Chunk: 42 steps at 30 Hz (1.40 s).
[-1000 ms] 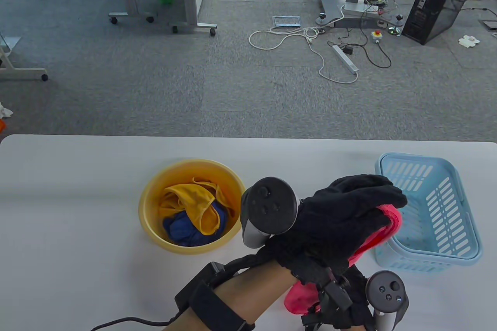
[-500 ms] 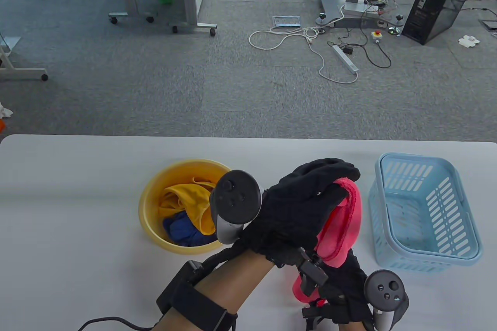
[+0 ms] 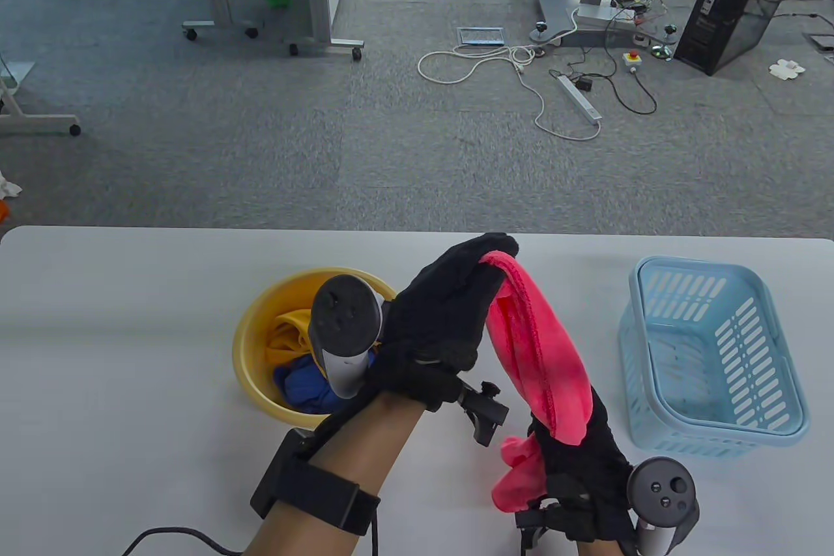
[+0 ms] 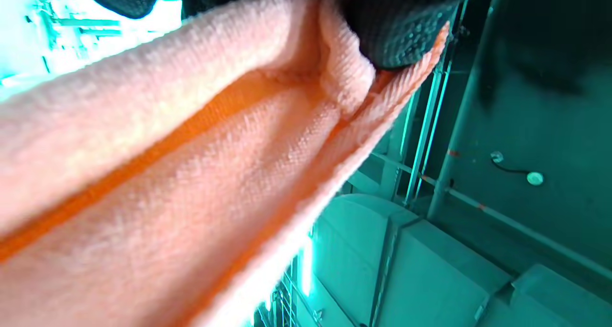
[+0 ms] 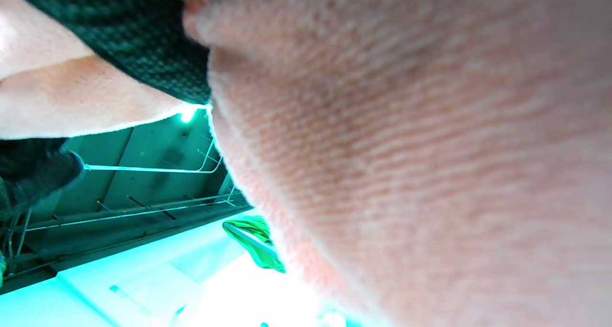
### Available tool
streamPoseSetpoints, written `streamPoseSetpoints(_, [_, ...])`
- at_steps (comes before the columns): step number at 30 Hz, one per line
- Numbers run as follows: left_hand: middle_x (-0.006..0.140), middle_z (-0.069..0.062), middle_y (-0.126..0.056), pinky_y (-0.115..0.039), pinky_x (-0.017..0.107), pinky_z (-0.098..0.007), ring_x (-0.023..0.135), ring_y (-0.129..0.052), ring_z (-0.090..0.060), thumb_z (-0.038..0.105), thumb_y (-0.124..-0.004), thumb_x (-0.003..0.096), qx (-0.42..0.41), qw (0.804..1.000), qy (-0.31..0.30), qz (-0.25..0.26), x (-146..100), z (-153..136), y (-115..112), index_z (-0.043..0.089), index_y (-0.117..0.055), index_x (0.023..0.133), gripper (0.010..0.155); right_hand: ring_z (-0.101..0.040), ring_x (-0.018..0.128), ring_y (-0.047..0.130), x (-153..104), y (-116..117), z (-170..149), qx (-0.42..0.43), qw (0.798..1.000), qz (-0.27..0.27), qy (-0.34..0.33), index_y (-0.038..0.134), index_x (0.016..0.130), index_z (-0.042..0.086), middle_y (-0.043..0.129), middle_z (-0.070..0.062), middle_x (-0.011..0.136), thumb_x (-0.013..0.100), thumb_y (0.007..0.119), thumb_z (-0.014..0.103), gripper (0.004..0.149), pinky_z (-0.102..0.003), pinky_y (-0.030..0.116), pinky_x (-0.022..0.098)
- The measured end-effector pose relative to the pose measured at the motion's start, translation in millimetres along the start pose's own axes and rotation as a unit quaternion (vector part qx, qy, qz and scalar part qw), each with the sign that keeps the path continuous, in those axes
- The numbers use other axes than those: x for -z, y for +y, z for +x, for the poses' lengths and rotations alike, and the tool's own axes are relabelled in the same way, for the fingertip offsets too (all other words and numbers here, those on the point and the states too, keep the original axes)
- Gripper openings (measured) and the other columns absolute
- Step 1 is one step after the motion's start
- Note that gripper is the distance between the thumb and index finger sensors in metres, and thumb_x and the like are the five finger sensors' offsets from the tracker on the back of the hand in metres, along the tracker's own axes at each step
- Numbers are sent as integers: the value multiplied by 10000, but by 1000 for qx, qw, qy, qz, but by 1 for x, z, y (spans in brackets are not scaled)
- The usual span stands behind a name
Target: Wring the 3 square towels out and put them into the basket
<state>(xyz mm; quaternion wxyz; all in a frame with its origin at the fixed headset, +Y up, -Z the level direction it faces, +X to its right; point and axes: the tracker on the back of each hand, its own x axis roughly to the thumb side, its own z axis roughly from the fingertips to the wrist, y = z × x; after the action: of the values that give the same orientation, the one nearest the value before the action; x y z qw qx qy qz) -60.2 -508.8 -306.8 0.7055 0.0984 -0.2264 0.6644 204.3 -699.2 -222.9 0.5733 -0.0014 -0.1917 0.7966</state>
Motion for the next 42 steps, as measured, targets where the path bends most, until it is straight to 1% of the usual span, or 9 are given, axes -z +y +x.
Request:
streamPoseSetpoints(4, [950, -115, -881, -557, 663, -701, 926, -803, -416, 423, -762, 558, 33, 999, 18, 9, -8, -23, 17, 229, -845, 978, 470, -245, 509, 999, 1, -5, 6, -8, 1000, -12, -14, 594, 1046, 223, 905, -77, 769, 533, 934, 349, 628, -526, 769, 642])
streamPoseSetpoints(8, [779, -119, -960, -656, 615, -657, 714, -943, -387, 406, -779, 545, 125, 991, 32, 14, -18, -41, 31, 172, -872, 941, 469, -239, 511, 994, 0, -12, 18, -70, 996, -27, -49, 587, 1046, 206, 903, -46, 775, 557, 886, 358, 593, -519, 768, 647])
streamPoseSetpoints(14, [750, -105, -972, -683, 605, -637, 674, -966, -362, 412, -776, 544, 185, 980, 78, 9, -41, -74, 38, 171, -868, 936, 470, -244, 512, 991, -2, -19, 29, -43, 996, -41, -65, 589, 1047, 195, 900, -54, 775, 563, 880, 358, 588, -527, 763, 647])
streamPoseSetpoints(21, [735, -121, -981, -688, 598, -637, 658, -969, -373, 397, -847, 527, 121, 984, 130, -13, -83, -132, 17, 157, -886, 915, 458, -247, 550, 982, -1, -24, 35, -13, 997, -38, -68, 592, 1049, 222, 891, -33, 805, 577, 861, 359, 561, -534, 743, 667])
streamPoseSetpoints(27, [734, -109, -989, -694, 598, -638, 659, -977, -370, 379, -894, 508, 193, 973, 97, -77, -102, -160, -13, 169, -895, 903, 447, -247, 575, 978, -1, -21, 35, 10, 997, -37, -68, 589, 1047, 234, 883, -23, 820, 579, 856, 363, 554, -540, 731, 677])
streamPoseSetpoints(32, [742, -97, -989, -700, 598, -633, 673, -977, -362, 373, -900, 509, 282, 953, 75, -76, -118, -167, -33, 184, -894, 900, 434, -252, 585, 976, -2, -20, 35, 29, 997, -32, -62, 607, 1037, 245, 884, -20, 825, 577, 859, 358, 536, -543, 725, 680])
streamPoseSetpoints(36, [754, -118, -972, -679, 602, -645, 686, -956, -383, 346, -896, 516, 253, 962, 79, -59, -135, -176, -46, 170, -879, 916, 438, -256, 606, 970, -2, -19, 36, 27, 997, -33, -70, 604, 1037, 253, 878, -16, 833, 577, 858, 356, 536, -551, 713, 688])
streamPoseSetpoints(39, [742, -88, -978, -694, 598, -633, 678, -968, -366, 332, -869, 526, 284, 955, 65, -52, -147, -180, -53, 243, -800, 1004, 491, -262, 627, 966, -3, -19, 39, 22, 996, -32, -82, 604, 1038, 258, 875, -16, 842, 576, 863, 352, 537, -558, 699, 700])
streamPoseSetpoints(42, [750, -90, -970, -682, 603, -641, 694, -954, -379, 308, -839, 532, 245, 965, 78, -46, -154, -187, -58, 323, -676, 1091, 583, -267, 644, 962, -5, -18, 41, 21, 995, -28, -92, 604, 1037, 262, 872, -15, 847, 574, 865, 351, 539, -566, 690, 705])
